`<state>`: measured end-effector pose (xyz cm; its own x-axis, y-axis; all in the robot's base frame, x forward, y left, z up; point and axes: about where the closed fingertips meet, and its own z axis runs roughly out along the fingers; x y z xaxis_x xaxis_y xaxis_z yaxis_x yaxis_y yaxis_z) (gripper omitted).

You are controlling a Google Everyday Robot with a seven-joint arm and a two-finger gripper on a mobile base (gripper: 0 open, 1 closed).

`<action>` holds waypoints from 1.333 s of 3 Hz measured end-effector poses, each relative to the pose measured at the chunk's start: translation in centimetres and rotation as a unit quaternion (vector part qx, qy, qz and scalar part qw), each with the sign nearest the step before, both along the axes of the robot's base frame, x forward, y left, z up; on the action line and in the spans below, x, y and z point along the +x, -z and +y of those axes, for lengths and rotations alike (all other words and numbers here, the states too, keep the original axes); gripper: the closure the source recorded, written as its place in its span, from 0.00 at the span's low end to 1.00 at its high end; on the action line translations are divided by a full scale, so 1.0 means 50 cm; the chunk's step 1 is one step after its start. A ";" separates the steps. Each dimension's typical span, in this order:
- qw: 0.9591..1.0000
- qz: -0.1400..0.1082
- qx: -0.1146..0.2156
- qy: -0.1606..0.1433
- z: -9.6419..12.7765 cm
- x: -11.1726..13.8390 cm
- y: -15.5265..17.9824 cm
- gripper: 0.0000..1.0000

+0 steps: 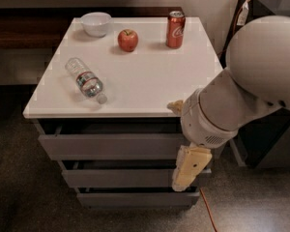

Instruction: Place water bottle into top drawer

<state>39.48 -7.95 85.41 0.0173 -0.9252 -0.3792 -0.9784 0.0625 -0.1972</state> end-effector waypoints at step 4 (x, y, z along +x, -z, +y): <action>0.990 -0.011 -0.127 -0.062 0.047 0.051 0.264 0.00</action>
Offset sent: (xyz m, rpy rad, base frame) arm 0.0180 0.0213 -0.1187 -0.1848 0.0080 0.1027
